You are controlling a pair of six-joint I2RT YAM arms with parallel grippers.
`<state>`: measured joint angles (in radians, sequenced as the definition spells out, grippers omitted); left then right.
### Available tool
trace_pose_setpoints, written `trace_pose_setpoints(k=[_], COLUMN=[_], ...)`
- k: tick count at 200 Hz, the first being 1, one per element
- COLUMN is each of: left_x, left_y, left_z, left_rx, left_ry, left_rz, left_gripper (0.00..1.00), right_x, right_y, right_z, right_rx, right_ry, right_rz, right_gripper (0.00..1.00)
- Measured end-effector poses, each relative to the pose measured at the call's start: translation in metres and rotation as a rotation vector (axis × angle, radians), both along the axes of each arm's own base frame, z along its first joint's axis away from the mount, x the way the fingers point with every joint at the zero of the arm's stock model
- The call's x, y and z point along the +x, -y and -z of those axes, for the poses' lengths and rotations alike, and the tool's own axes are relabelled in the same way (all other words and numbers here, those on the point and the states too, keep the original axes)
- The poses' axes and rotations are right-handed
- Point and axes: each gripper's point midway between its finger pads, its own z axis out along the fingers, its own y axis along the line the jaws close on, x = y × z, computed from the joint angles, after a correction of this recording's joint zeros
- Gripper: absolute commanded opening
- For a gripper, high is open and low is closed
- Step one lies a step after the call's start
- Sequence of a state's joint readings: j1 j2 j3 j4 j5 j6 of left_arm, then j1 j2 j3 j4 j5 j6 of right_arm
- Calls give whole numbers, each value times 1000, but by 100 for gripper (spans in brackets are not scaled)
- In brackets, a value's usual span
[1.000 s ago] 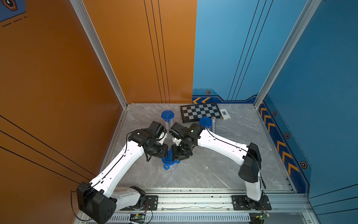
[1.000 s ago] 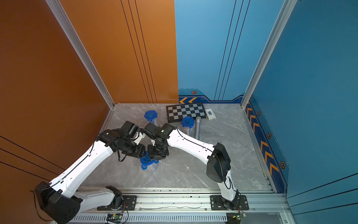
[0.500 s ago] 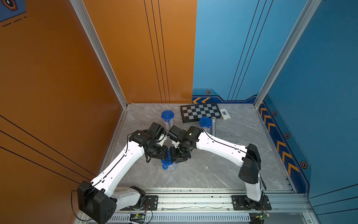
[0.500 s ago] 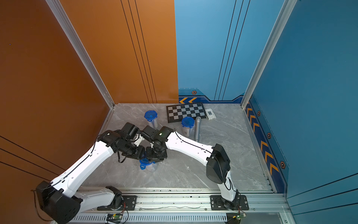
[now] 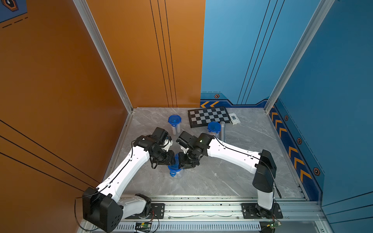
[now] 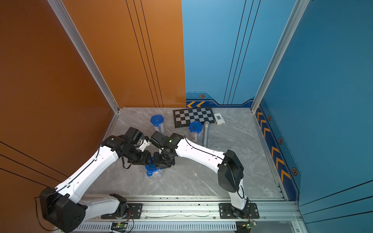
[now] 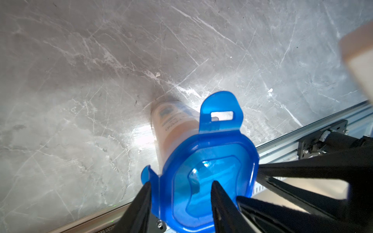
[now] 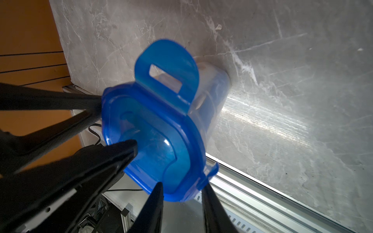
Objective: Pack away toiletry kits
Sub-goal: Close the fastener on the container.
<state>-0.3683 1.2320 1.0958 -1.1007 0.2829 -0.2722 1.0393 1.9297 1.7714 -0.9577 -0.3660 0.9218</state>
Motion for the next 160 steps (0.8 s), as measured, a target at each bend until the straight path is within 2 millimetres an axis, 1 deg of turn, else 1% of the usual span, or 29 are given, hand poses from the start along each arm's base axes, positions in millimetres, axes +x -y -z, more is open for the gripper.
trace_pose_setpoints(k=[57,160], left_x=[0,-4], left_y=[0,3], left_z=[3,8], left_rx=[-51,-132], left_ry=[-5,-64], left_rz=[-54,-123], left_gripper=[45,44], right_x=[4,10], right_y=[0,-1], right_z=[2,4], right_rx=[9,46], right_ry=[-10,-65], right_rz=[12,39], right_gripper=[35,39])
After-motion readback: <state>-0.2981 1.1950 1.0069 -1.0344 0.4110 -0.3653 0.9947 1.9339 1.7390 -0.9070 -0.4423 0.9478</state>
